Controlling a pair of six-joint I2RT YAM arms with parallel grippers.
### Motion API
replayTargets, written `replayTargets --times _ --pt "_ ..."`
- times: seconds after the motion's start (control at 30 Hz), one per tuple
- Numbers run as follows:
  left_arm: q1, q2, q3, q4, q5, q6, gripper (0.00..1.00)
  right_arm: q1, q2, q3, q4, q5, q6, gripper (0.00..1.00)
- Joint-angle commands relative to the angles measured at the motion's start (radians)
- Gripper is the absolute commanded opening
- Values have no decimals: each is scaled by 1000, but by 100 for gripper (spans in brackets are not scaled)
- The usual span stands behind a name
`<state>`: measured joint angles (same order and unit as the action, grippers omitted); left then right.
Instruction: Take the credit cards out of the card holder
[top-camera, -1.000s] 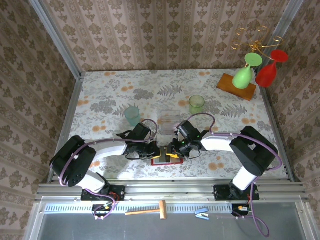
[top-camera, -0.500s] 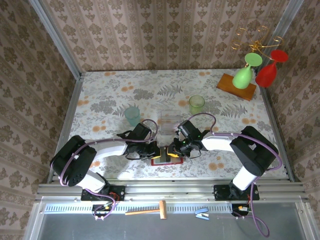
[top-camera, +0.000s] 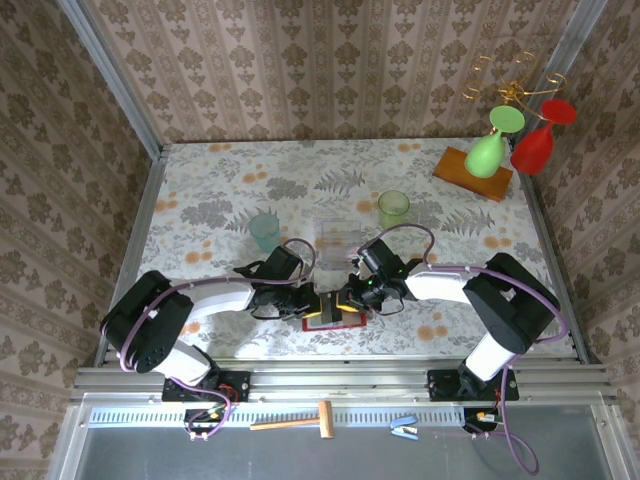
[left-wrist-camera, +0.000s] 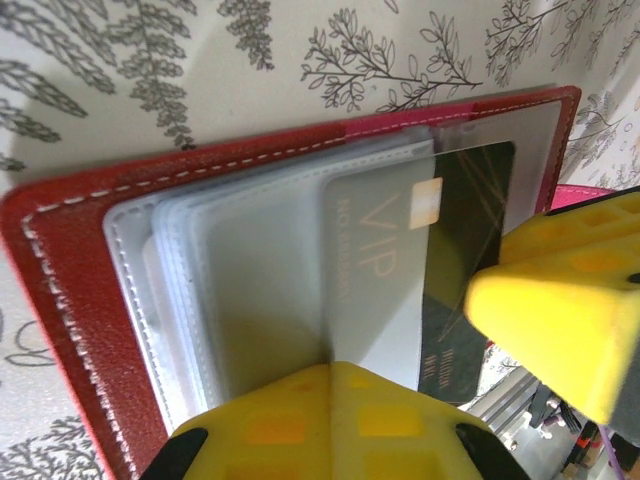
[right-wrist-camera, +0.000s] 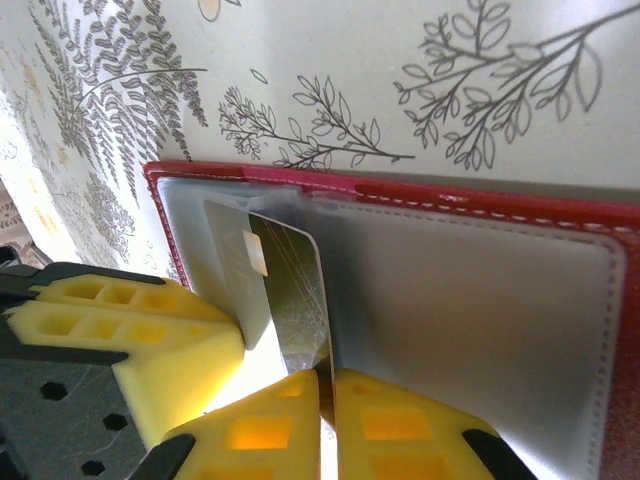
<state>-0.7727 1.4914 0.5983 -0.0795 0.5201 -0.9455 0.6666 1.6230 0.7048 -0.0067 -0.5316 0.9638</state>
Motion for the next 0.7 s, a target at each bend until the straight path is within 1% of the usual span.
replayTargets --times 0.0,0.47,0.57,0.67 --pt "-5 15 13 -55 -10 19 8 -23 -34 -7 -59 25 -46 11" --pt "-5 -5 14 -45 -6 1 7 -58 -125 21 -203 40 -165 9" --pt "-4 -14 15 -44 -7 -2 7 -65 -145 39 -244 41 -208 8" --pt "-3 -25 21 -44 -5 -4 8 -70 -167 78 -314 37 -292 7"
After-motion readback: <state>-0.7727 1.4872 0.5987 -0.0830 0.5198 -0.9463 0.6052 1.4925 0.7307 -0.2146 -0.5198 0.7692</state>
